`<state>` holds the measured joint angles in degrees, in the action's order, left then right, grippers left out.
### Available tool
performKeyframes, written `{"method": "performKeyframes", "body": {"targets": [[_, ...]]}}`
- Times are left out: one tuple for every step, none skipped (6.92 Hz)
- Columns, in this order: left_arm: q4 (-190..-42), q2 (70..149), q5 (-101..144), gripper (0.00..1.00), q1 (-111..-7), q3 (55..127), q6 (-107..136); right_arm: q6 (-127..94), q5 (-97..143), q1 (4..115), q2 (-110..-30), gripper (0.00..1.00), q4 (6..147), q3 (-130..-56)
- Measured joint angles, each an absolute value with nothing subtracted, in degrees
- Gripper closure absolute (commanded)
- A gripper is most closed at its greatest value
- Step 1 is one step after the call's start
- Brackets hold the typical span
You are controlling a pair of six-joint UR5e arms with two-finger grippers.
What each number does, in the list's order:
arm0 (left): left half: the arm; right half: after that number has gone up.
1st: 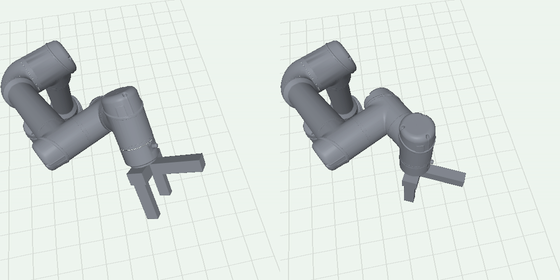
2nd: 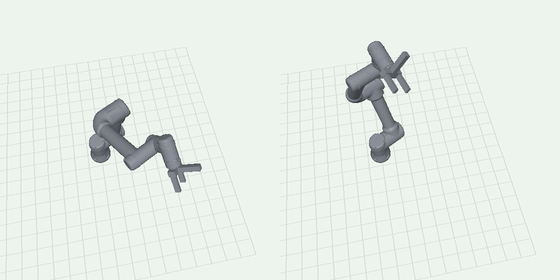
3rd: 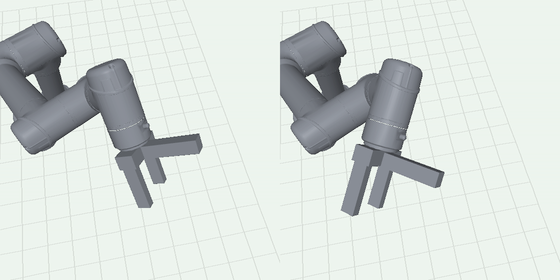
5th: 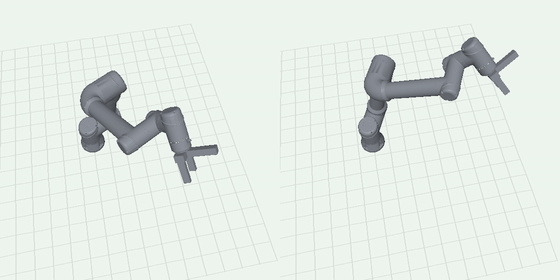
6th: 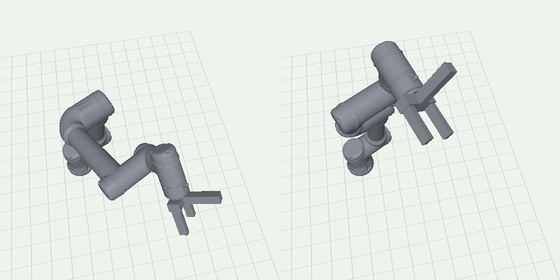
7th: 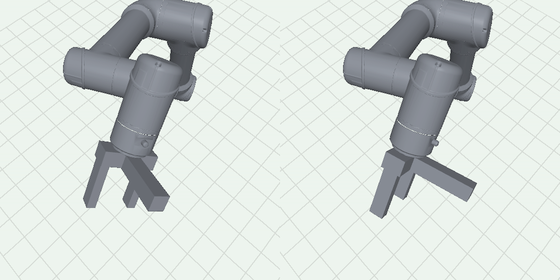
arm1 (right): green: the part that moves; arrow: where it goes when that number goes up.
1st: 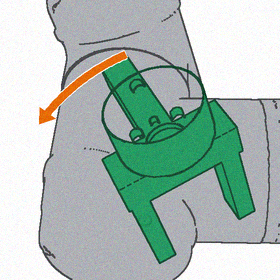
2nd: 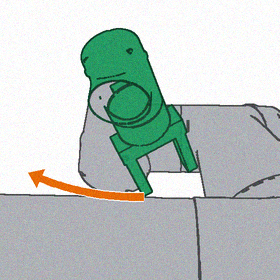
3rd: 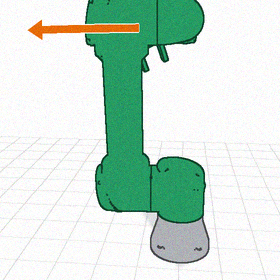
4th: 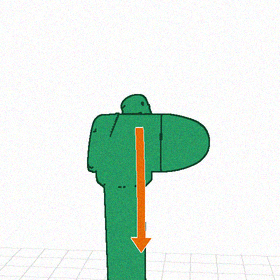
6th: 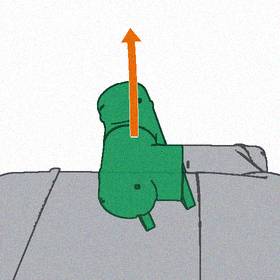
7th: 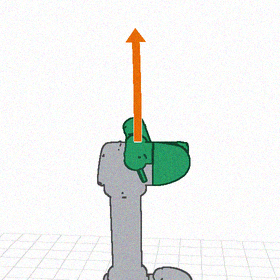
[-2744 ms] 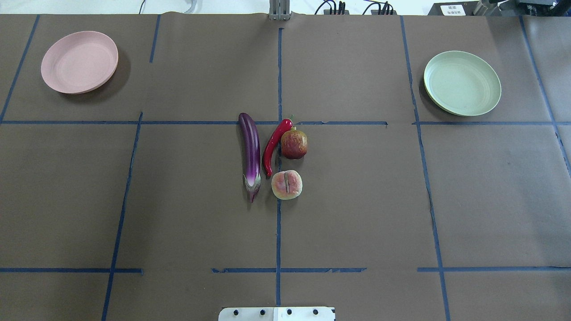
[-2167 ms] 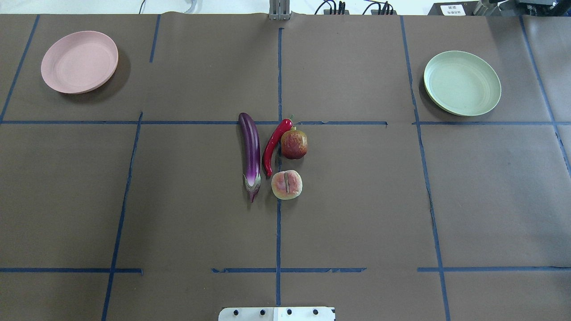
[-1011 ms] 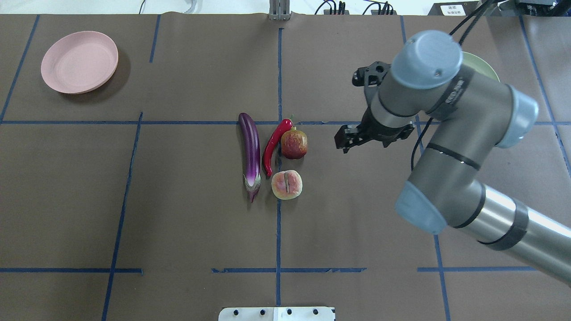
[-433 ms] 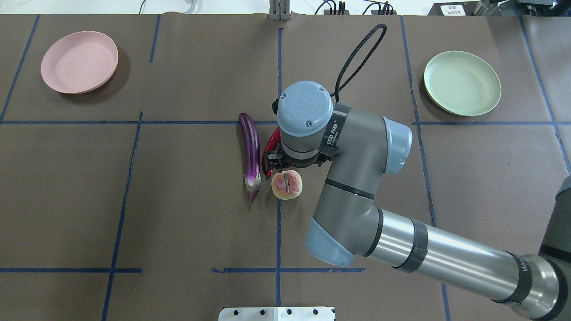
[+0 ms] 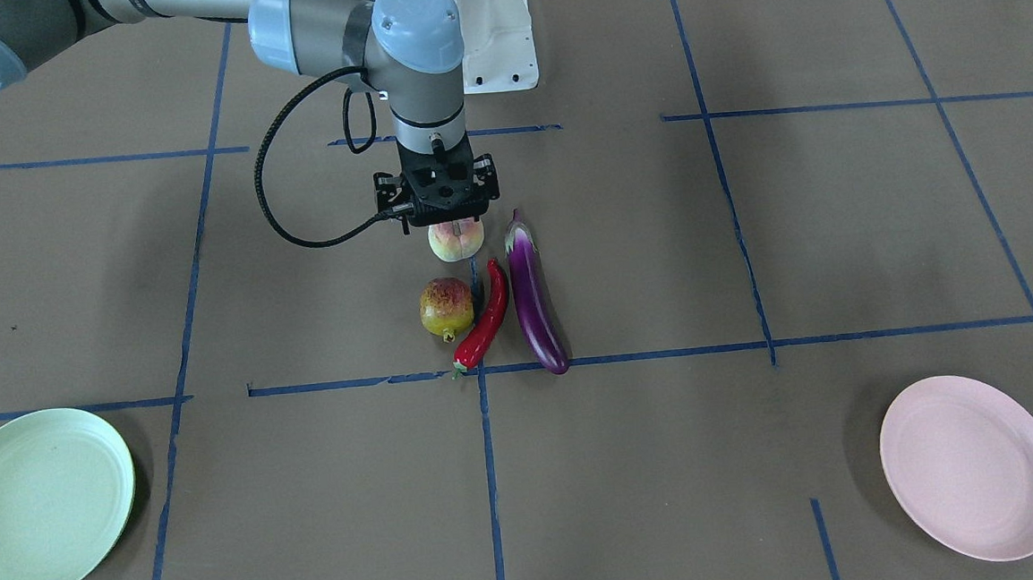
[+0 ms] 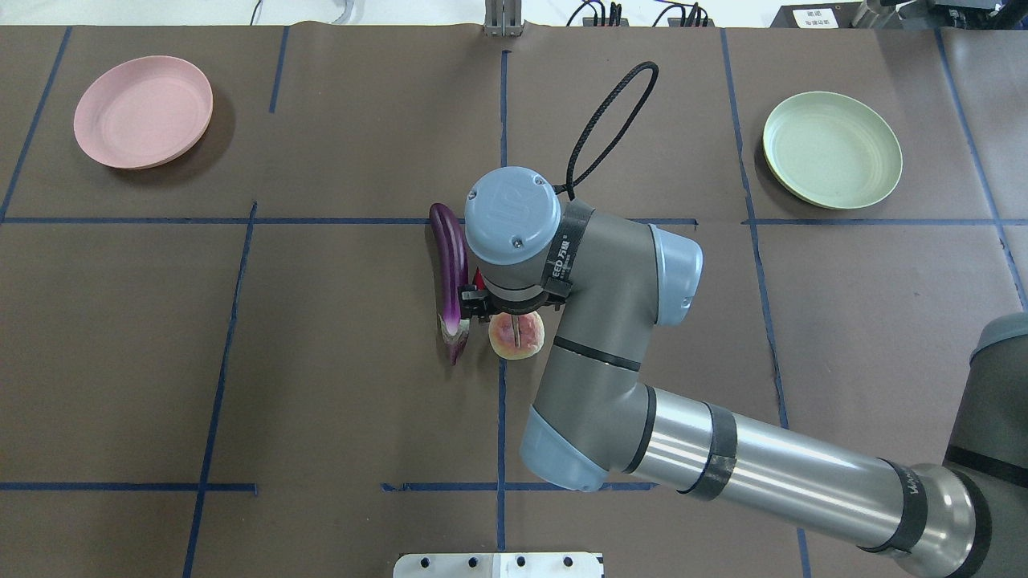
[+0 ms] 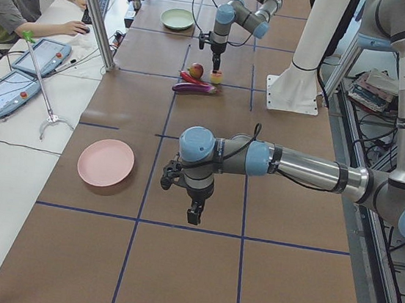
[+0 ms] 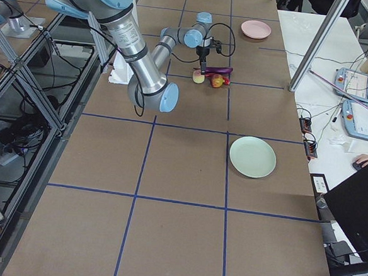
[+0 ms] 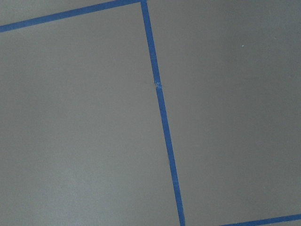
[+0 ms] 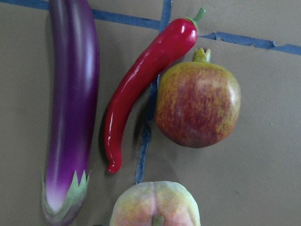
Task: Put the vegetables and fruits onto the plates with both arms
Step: 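Reach the right gripper down to the peach and close on it, then lift the peach with the right gripper and carry it to the green plate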
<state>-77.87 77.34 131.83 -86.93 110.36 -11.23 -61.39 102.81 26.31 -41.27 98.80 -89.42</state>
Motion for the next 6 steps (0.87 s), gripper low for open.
{"method": "performKeyframes", "body": {"targets": [[-77.9,77.3,131.8,0.00,-86.9,110.4,-11.2,-61.4,102.4,26.0,-40.4,0.00,98.8,-87.8],[-77.9,77.3,131.8,0.00,-86.9,110.4,-11.2,-61.3,102.0,25.6,-40.0,0.00,98.8,-86.4],[-77.9,77.3,131.8,0.00,-86.9,110.4,-11.2,-61.1,101.2,25.2,-39.9,0.00,98.7,-84.8],[-77.9,77.3,131.8,0.00,-86.9,110.3,-11.2,-61.0,100.4,24.9,-39.9,0.00,97.8,-83.1],[-77.9,77.3,131.8,0.00,-86.9,110.3,-11.2,-61.2,100.0,24.7,-39.8,0.27,94.7,-80.9],[-77.9,77.3,131.8,0.00,-86.9,110.3,-11.3,-61.3,100.0,24.6,-39.8,0.79,91.8,-79.2]]}}
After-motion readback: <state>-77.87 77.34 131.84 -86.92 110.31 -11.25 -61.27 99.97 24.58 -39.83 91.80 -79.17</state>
